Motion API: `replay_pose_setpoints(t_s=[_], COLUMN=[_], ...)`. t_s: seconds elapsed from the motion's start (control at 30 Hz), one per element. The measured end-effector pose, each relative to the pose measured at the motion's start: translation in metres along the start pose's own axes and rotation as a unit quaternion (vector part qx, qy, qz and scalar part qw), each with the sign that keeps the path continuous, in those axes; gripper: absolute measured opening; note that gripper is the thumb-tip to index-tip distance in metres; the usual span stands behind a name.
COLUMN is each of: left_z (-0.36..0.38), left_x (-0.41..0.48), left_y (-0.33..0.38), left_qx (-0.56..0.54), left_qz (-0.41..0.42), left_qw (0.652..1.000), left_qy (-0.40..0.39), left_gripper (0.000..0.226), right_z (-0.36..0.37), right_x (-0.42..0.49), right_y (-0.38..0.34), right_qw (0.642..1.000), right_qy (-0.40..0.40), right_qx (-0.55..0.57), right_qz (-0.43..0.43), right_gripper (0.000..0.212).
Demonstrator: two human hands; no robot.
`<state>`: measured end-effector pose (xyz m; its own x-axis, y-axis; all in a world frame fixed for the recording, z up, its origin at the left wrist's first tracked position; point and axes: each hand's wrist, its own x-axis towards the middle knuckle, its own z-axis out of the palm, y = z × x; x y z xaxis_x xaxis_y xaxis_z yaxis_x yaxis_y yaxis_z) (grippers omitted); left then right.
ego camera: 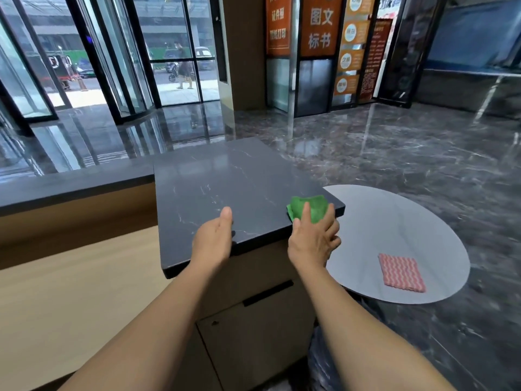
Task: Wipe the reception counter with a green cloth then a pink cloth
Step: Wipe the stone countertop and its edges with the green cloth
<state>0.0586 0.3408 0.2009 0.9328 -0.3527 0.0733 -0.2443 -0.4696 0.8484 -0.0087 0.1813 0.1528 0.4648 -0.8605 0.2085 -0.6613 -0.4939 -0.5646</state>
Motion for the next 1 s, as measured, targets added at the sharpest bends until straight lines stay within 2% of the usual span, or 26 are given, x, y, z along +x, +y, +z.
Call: replay_pose_setpoints(t_s=[0.13, 0.27, 0.43, 0.73, 0.9, 1.0], left_z=[0.018, 0.026, 0.021, -0.043, -0.098, -0.12], left_x=[0.007, 0.014, 0.02, 0.015, 0.019, 0.015], left_y=[0.006, 0.012, 0.013, -0.018, -0.064, -0.092], left_qx=[-0.051, -0.099, -0.045, -0.065, -0.176, -0.196], left_qz=[0.014, 0.006, 0.027, 0.044, -0.072, -0.118], left_qw=[0.998, 0.995, 0.999, 0.994, 0.978, 0.97], left_qy=[-0.025, -0.033, 0.0, 0.074, 0.088, 0.078], left_gripper=[0.038, 0.037, 0.038, 0.049, 0.046, 0.046], right_z=[-0.004, 0.003, 0.011, 0.039, 0.053, 0.062], right_x=[0.022, 0.019, -0.011, -0.118, -0.168, -0.185], right_y=[0.018, 0.01, -0.015, -0.09, -0.129, -0.144], right_qw=[0.992, 0.986, 0.988, 0.994, 0.994, 0.994], right_qy=[-0.006, -0.001, 0.0, -0.037, -0.064, -0.026], right_qx=[0.119, 0.159, 0.15, 0.095, 0.055, 0.015], right_qz=[0.042, 0.051, 0.039, -0.036, -0.074, -0.105], right_gripper=[0.05, 0.049, 0.046, 0.048, 0.05, 0.049])
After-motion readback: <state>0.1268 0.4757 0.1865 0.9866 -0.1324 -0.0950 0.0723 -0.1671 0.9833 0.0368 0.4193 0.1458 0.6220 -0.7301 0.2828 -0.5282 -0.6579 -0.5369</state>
